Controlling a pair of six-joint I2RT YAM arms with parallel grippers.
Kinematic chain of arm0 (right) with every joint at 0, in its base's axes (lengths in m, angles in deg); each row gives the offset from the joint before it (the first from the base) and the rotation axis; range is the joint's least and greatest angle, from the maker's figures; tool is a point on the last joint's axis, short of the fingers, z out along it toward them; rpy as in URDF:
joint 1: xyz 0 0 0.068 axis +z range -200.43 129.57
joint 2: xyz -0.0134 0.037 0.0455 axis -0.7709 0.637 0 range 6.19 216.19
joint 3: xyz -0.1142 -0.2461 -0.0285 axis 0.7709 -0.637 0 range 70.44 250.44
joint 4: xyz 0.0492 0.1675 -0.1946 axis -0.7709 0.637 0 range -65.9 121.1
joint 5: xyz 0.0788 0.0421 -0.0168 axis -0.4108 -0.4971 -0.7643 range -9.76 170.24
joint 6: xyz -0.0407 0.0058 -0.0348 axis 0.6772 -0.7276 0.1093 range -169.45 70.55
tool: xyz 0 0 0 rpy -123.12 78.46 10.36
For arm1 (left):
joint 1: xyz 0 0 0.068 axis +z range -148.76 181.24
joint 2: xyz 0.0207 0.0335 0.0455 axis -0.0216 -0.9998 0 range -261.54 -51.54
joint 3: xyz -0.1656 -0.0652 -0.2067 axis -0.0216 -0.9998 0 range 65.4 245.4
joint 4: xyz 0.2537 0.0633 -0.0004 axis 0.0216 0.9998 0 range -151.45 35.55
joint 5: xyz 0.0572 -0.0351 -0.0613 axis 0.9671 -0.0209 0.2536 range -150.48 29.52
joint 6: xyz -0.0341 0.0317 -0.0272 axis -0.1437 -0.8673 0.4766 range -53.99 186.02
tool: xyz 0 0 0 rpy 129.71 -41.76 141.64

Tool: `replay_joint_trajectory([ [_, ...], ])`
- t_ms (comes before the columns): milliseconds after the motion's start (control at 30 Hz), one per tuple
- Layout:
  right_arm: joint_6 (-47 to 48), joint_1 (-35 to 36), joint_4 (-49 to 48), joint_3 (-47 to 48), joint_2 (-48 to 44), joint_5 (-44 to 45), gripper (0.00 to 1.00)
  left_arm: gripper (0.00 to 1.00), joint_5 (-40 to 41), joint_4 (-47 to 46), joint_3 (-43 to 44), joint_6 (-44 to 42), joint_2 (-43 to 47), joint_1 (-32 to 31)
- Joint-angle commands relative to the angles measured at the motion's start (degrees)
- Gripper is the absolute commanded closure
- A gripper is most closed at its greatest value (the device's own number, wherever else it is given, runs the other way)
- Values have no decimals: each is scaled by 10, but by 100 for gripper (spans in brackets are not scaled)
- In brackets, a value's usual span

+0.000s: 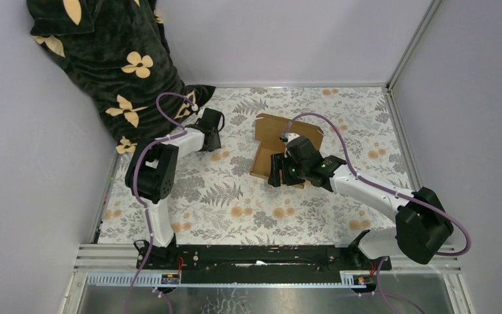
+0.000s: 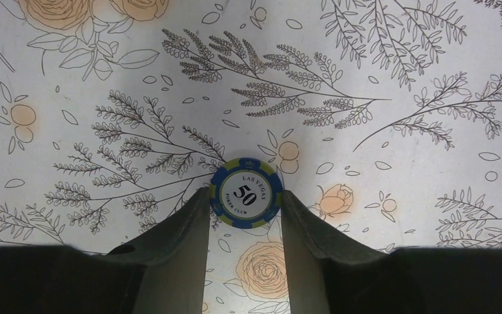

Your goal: Fold the paper box

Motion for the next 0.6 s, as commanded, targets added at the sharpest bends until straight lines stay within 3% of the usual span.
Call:
replay_joint_trajectory([
  [0,3,7,-12,4,-19,-2,31,61,-6,35,1,-3,-19,-9],
  [567,-2,6,-14,-1,-25,0,31,62,-4,53,4,-3,36,-31],
])
